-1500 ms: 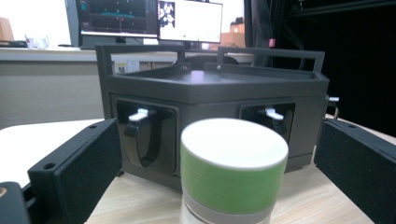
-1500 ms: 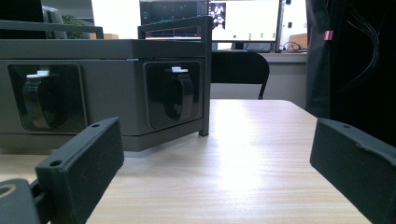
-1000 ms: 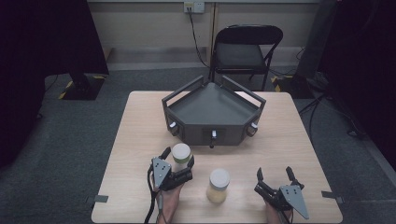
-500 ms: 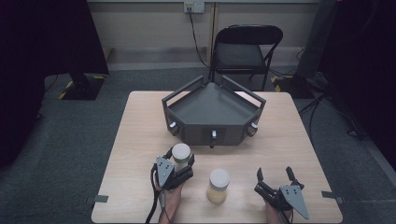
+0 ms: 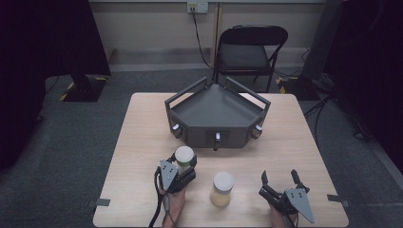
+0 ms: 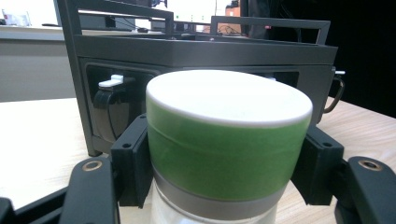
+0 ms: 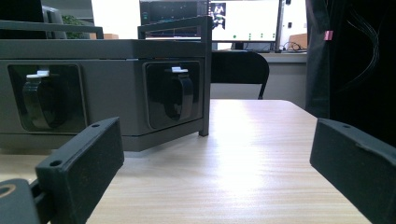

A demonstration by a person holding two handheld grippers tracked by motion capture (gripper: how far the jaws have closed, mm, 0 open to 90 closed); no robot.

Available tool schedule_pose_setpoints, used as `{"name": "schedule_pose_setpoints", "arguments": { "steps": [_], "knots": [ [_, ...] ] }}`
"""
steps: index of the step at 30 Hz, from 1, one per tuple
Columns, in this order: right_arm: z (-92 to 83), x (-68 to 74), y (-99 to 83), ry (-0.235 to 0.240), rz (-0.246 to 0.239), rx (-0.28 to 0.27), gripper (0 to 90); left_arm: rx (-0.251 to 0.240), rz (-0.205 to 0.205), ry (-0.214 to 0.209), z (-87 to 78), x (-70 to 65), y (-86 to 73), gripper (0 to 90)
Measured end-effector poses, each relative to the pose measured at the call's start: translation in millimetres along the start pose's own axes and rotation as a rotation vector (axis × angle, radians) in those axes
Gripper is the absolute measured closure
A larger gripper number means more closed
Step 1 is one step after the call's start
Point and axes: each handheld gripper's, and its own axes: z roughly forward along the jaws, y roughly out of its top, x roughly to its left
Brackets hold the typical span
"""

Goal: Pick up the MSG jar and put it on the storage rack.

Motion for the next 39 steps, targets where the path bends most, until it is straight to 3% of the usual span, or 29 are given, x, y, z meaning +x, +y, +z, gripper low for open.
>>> {"name": "schedule_pose_setpoints", "arguments": {
  "steps": [8,12,19,21,39],
  "knots": [
    [0.0,-0.1,0.0,0.000,0.000,0.000,1.2,-0.006,0.003,0.023,-1.5,-5.5,-1.2,33.9],
    [0.0,0.0,0.0,0.000,0.000,0.000,1.3,-0.008,-0.010,0.017,-2.6,-3.1,0.8,33.9],
    [0.0,-0.1,0.1,0.000,0.000,0.000,1.3,-0.012,-0.003,0.006,-5.8,-1.6,6.3,33.9],
    [0.0,0.0,0.1,0.000,0.000,0.000,1.3,-0.028,0.016,0.002,-8.5,-3.3,5.1,33.9],
    [0.0,-0.2,0.1,0.001,0.000,0.000,1.3,-0.018,0.011,-0.098,-12.7,14.9,18.5,34.0]
  ]
}}
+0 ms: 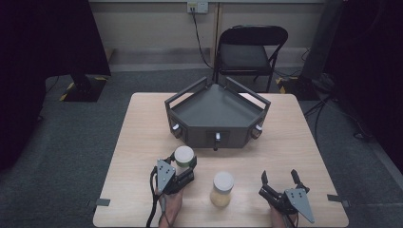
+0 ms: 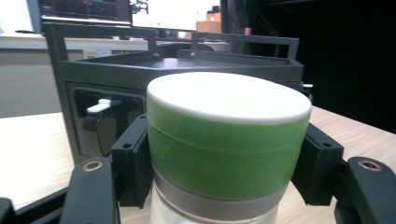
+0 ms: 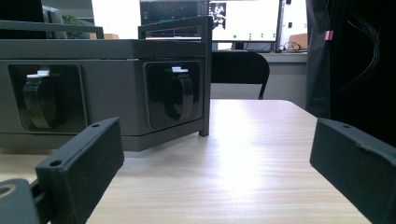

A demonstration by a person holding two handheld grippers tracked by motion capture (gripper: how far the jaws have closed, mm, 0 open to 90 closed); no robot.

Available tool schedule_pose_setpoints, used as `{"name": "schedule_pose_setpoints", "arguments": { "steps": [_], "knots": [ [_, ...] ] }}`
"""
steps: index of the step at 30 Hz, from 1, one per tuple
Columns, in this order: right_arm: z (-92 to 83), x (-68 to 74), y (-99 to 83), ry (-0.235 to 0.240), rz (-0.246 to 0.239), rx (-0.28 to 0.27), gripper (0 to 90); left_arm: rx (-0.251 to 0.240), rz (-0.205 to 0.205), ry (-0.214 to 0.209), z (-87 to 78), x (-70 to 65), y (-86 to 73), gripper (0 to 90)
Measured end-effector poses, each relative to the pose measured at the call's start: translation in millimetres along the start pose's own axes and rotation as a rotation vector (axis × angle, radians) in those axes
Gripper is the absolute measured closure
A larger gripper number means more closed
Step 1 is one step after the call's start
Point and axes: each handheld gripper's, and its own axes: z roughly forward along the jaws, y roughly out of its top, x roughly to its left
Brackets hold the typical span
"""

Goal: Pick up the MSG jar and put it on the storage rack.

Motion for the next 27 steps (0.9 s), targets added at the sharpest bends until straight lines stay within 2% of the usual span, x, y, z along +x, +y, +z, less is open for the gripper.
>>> {"name": "schedule_pose_setpoints", "arguments": {
  "steps": [6,12,17,23,27],
  "knots": [
    [0.0,0.0,0.0,0.000,0.000,0.000,1.3,-0.006,0.010,-0.034,0.0,5.5,6.2,34.0],
    [0.0,0.2,0.0,-0.001,0.001,0.000,1.3,-0.011,0.059,-0.076,3.0,12.0,19.8,34.0],
    [0.0,0.4,0.0,-0.002,0.000,0.000,1.3,-0.020,0.077,-0.095,2.5,14.2,30.9,34.0],
    [0.0,0.6,0.0,-0.003,0.000,0.000,1.3,-0.050,0.081,-0.120,1.4,18.1,46.1,34.0],
    [0.0,0.6,0.0,-0.003,0.000,0.000,1.3,-0.062,0.073,-0.148,4.8,25.4,57.1,34.0]
  ]
}}
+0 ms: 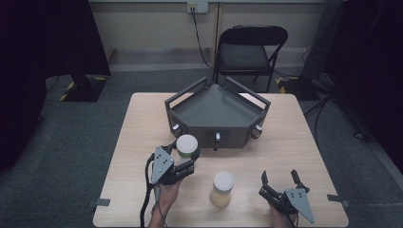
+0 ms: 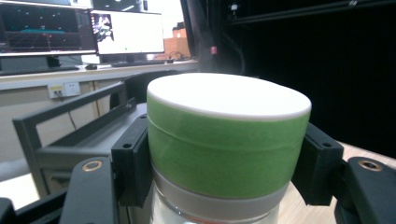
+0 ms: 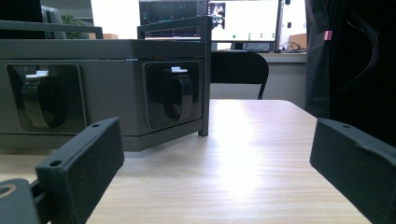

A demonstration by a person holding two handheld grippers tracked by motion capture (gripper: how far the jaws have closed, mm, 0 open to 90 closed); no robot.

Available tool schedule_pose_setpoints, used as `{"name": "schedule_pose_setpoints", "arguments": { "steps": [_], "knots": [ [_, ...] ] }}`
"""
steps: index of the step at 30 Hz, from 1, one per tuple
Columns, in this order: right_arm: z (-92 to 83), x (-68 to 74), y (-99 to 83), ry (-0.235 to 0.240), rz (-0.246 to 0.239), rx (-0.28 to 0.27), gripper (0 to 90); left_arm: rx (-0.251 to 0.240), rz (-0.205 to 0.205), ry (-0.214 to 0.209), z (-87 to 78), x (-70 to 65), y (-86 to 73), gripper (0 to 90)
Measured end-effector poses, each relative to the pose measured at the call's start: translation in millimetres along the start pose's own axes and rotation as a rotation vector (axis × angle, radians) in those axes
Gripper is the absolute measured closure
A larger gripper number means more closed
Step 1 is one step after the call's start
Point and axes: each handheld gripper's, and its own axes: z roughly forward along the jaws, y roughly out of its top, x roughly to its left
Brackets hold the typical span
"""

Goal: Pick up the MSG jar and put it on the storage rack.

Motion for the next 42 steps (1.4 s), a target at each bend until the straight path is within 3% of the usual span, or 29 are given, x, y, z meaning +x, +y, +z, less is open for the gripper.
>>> {"name": "schedule_pose_setpoints", "arguments": {
  "steps": [8,13,17,20,25,33,37,42],
  "knots": [
    [0.0,0.0,0.0,0.000,0.000,0.000,1.3,0.004,0.037,-0.023,10.7,8.9,24.3,34.0],
    [0.0,0.3,0.0,-0.002,0.000,0.000,1.3,-0.021,-0.003,-0.049,18.1,20.0,33.8,34.0],
    [0.0,0.2,0.1,-0.001,0.000,0.000,1.3,-0.012,0.000,-0.037,25.4,20.2,46.1,34.0],
    [0.0,0.1,0.1,0.000,0.000,0.000,1.3,-0.020,-0.020,-0.034,31.6,23.3,52.9,34.0],
    [0.0,0.1,0.1,-0.001,0.000,0.000,1.3,-0.013,0.005,0.016,43.3,17.9,61.2,33.9],
    [0.0,0.0,0.1,0.000,0.000,0.000,1.3,0.021,-0.018,0.089,67.2,16.4,68.5,33.9],
    [0.0,0.1,0.1,0.000,0.000,0.000,1.3,0.018,-0.050,0.139,80.6,13.3,70.2,33.9],
    [0.1,0.0,0.1,0.000,0.000,0.000,1.3,0.024,-0.037,0.196,99.0,7.0,74.6,33.9]
  ]
}}
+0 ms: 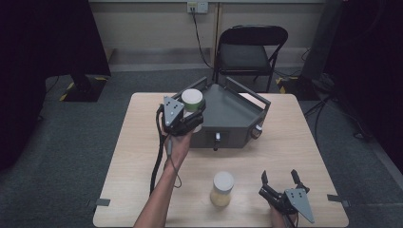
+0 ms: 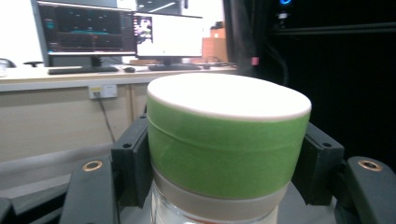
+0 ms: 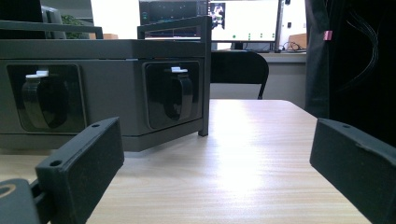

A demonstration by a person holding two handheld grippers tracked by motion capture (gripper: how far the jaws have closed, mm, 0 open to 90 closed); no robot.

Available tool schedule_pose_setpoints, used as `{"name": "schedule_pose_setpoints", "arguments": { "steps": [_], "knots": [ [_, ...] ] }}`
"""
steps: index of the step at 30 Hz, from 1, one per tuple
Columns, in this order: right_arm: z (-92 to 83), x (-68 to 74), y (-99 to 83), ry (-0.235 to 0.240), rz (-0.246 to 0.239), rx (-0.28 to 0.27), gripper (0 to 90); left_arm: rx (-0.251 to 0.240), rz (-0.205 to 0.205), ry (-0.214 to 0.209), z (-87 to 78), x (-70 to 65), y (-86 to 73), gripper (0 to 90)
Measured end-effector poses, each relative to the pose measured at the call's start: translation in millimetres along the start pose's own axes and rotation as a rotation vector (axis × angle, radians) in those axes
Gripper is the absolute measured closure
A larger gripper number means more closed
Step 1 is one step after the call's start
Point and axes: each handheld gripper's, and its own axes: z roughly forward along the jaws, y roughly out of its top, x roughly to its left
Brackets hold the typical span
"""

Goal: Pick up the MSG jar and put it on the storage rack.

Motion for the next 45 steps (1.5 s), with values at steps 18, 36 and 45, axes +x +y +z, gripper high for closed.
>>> {"name": "schedule_pose_setpoints", "arguments": {
  "steps": [18,36,45],
  "knots": [
    [-0.1,0.0,-0.1,0.001,-0.001,-0.001,1.3,0.051,-0.013,0.096,45.3,-7.0,-3.5,33.9],
    [-0.1,-1.1,-0.1,0.007,-0.001,-0.001,1.2,0.100,-0.017,0.102,59.6,-2.0,-16.4,33.9],
    [-0.2,-1.6,-0.2,0.011,-0.001,-0.001,1.2,0.122,-0.039,0.098,60.5,2.9,-11.6,33.7]
  ]
}}
